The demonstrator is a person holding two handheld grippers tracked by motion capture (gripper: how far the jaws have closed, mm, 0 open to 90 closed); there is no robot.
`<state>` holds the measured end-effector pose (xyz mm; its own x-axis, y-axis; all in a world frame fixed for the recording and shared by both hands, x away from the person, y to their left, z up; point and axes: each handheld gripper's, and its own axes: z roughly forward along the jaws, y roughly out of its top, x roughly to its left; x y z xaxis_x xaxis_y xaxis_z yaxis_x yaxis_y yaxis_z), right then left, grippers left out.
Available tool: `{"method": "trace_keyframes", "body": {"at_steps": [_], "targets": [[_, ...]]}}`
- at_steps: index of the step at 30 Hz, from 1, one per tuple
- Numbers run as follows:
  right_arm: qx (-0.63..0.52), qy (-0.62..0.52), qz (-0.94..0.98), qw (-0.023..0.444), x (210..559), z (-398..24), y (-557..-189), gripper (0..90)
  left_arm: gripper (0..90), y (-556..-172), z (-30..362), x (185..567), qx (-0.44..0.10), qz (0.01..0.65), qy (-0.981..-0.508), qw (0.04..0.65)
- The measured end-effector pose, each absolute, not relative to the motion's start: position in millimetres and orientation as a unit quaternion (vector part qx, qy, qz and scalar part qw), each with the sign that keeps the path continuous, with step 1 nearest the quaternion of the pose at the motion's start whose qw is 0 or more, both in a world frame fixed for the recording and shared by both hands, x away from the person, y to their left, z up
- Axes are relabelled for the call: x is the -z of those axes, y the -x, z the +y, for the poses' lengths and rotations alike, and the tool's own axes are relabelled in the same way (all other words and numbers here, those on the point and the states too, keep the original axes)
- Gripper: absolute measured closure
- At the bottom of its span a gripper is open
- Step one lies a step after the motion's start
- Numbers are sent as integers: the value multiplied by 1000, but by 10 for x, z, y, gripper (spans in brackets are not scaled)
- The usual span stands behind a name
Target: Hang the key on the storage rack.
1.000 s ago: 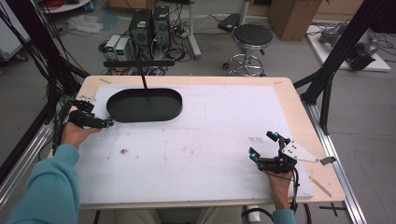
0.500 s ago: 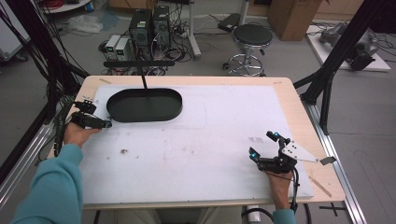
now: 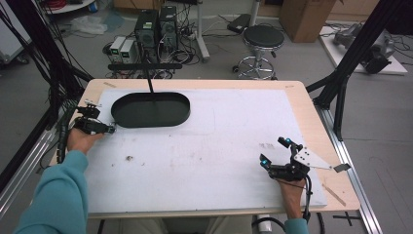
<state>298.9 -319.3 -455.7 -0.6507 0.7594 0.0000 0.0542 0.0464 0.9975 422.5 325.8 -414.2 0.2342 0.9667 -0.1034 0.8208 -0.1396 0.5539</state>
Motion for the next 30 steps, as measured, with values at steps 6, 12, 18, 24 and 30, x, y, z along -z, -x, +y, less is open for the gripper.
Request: {"method": "trace_keyframes", "body": {"at_steps": [6,12,18,24,30], "targets": [[-619,-306,665,284,4556,-3193,-2988,32,810,-4231,3257,4151,-139,600,-745,258],[-619,-306,665,285,4557,-3193,-2989,33,862,-4232,3246,4151,-139,598,-745,260],[-619,-306,665,285,4557,-3193,-2989,33,881,-4223,3227,4143,-138,598,-746,259],[-620,-305,664,286,4557,-3198,-2993,33,885,-4202,3240,4122,-145,595,-749,253],[-620,-303,664,288,4557,-3201,-2999,33,887,-4151,3279,4029,-169,597,-733,279]]}}
